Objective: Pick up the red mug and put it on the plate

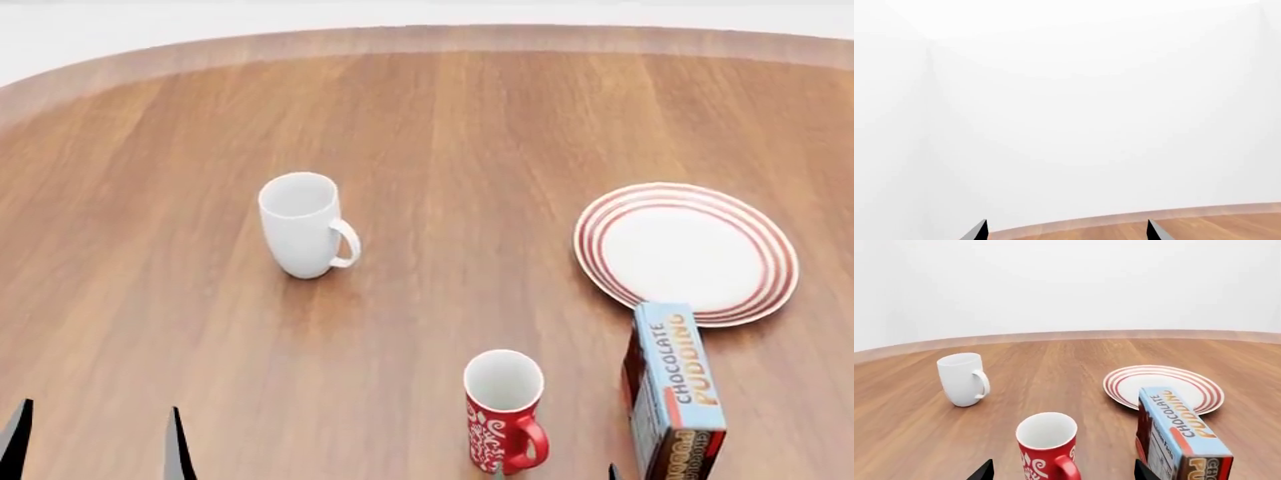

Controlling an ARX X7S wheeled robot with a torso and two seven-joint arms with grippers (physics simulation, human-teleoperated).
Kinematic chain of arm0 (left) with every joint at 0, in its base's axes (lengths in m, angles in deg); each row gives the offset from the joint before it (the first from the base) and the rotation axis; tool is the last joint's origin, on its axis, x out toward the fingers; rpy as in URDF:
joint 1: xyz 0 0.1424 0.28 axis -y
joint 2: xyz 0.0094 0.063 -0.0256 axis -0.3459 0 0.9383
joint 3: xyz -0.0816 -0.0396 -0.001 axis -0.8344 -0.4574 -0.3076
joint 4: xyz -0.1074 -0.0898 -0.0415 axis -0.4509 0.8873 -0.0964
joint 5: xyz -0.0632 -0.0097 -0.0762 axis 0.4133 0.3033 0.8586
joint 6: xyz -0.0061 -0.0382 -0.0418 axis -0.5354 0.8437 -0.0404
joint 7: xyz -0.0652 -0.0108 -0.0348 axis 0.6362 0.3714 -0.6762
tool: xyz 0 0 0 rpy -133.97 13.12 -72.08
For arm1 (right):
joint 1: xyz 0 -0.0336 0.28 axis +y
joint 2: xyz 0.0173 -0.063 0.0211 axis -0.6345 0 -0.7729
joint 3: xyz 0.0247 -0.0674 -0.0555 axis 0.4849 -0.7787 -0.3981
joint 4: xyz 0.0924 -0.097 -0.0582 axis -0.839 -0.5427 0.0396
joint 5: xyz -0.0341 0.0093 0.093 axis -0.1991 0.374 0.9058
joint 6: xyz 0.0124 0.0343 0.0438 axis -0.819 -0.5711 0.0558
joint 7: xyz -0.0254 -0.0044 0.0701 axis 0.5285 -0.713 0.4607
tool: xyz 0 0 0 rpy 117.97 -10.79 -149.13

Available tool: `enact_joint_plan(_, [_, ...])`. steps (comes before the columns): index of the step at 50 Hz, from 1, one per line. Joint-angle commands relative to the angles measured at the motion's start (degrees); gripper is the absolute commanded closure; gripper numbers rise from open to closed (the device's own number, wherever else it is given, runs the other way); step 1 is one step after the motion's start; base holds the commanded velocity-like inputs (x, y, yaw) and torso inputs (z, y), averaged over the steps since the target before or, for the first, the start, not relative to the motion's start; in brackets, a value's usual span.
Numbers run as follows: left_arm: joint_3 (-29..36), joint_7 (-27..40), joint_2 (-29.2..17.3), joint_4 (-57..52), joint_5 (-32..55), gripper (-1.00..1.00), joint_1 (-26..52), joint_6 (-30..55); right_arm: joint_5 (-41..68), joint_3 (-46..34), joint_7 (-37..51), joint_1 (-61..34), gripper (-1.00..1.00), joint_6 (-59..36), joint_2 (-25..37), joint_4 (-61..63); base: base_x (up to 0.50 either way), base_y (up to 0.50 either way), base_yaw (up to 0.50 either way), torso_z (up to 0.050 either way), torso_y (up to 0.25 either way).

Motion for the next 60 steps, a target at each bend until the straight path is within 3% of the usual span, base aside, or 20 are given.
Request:
enact_joint_plan(1, [0.24,0.38,-0.16,0.04,-0.05,-1.0,0.07,-0.08,0.15,-0.27,0.06,-0.41,-1.0,0.42,0.07,-0.85,0.14,0.0,0.0,0.0,0.0])
enact_joint_plan(60, [1.66,1.71,-1.03,0.22,0.18,-1.0,0.43,-0.44,1.25,-1.67,1.22,-0.63,-1.0,0.91,1.19,-0.79,0.15,0.0,0.0,0.0,0.0])
